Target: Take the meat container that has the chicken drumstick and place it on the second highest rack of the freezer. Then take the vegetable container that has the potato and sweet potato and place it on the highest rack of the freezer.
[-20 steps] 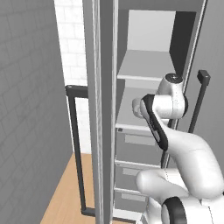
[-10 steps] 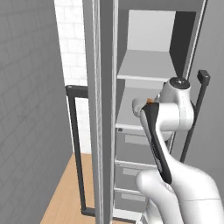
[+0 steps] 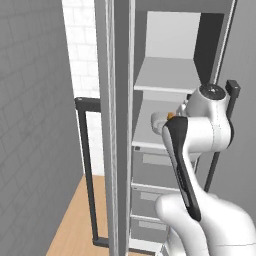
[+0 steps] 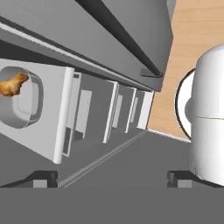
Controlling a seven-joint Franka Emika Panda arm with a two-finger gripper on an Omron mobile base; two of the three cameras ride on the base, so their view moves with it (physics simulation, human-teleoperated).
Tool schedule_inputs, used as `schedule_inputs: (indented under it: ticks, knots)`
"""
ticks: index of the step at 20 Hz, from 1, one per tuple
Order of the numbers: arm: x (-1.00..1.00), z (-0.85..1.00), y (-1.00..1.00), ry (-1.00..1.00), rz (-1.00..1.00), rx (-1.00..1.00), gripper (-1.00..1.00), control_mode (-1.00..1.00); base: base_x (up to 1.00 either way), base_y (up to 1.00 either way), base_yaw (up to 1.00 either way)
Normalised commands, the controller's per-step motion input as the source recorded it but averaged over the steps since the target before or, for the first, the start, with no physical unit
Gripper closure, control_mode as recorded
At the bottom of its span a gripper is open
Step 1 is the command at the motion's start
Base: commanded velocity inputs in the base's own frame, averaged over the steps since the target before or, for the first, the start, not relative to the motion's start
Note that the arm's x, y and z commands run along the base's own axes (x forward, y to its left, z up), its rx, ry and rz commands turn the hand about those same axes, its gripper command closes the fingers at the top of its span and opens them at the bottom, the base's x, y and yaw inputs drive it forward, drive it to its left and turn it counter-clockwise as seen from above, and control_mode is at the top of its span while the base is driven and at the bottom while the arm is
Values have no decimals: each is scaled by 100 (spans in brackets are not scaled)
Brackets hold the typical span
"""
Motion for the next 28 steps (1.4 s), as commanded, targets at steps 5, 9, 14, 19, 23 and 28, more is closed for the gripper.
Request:
schedule_inputs:
  ticks: [5, 9, 14, 19, 23, 28]
  knots:
    - [-14, 35, 0, 0, 11, 0, -100, -100, 0, 0, 0]
    - [-17, 22, 0, 0, 7, 0, -100, 100, -12, 0, 2]
    - [0, 0, 0, 0, 0, 0, -100, 100, -95, -22, 1]
    - [0, 0, 0, 0, 0, 0, -100, 100, -80, -79, -37]
    - [0, 0, 0, 0, 0, 0, -100, 100, -11, -89, -63]
    - [0, 0, 0, 0, 0, 0, -100, 100, 10, -100, -43]
